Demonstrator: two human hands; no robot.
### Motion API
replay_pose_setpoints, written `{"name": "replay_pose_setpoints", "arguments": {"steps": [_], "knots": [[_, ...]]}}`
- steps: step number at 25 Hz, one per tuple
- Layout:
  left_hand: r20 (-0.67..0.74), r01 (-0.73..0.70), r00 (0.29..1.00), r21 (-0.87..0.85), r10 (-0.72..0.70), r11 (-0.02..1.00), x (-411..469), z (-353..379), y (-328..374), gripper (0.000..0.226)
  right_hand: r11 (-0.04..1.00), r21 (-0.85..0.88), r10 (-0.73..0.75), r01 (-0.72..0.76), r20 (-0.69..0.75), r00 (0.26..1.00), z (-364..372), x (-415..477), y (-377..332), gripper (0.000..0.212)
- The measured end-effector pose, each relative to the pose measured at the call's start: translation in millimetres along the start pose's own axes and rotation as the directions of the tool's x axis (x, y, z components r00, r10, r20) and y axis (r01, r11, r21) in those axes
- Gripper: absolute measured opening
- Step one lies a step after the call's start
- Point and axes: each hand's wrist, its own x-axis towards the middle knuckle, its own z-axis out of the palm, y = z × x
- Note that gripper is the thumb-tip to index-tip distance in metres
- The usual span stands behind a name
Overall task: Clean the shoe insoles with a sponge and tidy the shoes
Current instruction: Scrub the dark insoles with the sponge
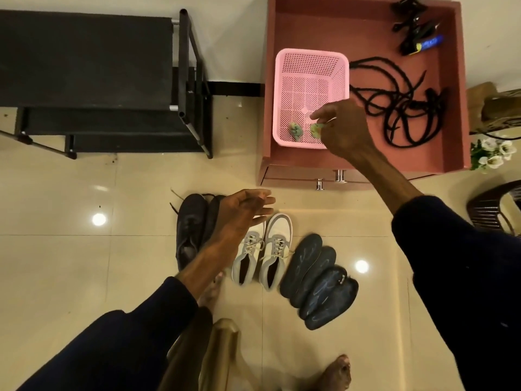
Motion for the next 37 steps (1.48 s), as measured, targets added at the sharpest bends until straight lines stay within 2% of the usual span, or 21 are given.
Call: {"name": "replay_pose_setpoints", "arguments": {"steps": [4, 7, 12, 15, 19, 23, 28, 31, 33, 35, 37], "knots": [[0.016, 0.001, 1.000, 0.018, -0.001, 1.000, -17, 9, -11, 0.020, 0.942, 0.335, 0.039, -0.034, -0.007, 0.999, -32, -74, 10, 0.025], [0.033, 0.032, 0.999, 0.025, -0.033, 0.999, -31, 22, -42, 0.019, 0.877, 0.467, 0.117, -0.111, 0.016, 0.993, -29, -146, 37, 0.022], [0.101, 0.132, 0.985, 0.059, -0.138, 0.989, -54, 57, -138, 0.025, 0.810, 0.525, 0.288, -0.260, 0.029, 0.957, 17, -261, 133, 0.017], [0.196, 0.219, 0.948, 0.166, -0.250, 0.961, -54, 86, -199, 0.022, 0.763, 0.562, 0.378, -0.319, 0.012, 0.926, 43, -316, 190, 0.009], [0.261, 0.232, 0.909, 0.332, -0.325, 0.914, -39, 124, -267, 0.026, 0.785, 0.489, 0.437, -0.380, -0.004, 0.899, 81, -371, 263, 0.015], [0.186, 0.245, 0.924, 0.385, -0.335, 0.890, -12, 147, -331, 0.023, 0.767, 0.449, 0.536, -0.459, -0.053, 0.843, 109, -402, 320, 0.011], [-0.017, 0.350, 0.922, 0.467, -0.387, 0.812, 9, 158, -443, 0.021, 0.784, 0.427, 0.515, -0.450, -0.043, 0.856, 154, -433, 380, 0.009], [-0.199, 0.381, 0.924, 0.530, -0.325, 0.758, 16, 164, -498, 0.026, 0.768, 0.422, 0.547, -0.483, -0.040, 0.836, 177, -441, 412, 0.009], [-0.261, 0.361, 0.933, 0.647, -0.250, 0.671, 22, 167, -530, 0.014, 0.762, 0.424, 0.553, -0.490, -0.032, 0.832, 190, -444, 427, 0.008], [-0.301, 0.343, 0.938, 0.722, -0.173, 0.601, 25, 174, -544, 0.033, 0.764, 0.419, 0.551, -0.491, -0.027, 0.834, 198, -444, 435, 0.008], [-0.320, 0.353, 0.932, 0.689, -0.172, 0.633, 25, 183, -538, 0.023, 0.779, 0.399, 0.536, -0.484, -0.025, 0.844, 202, -442, 439, 0.008]]}}
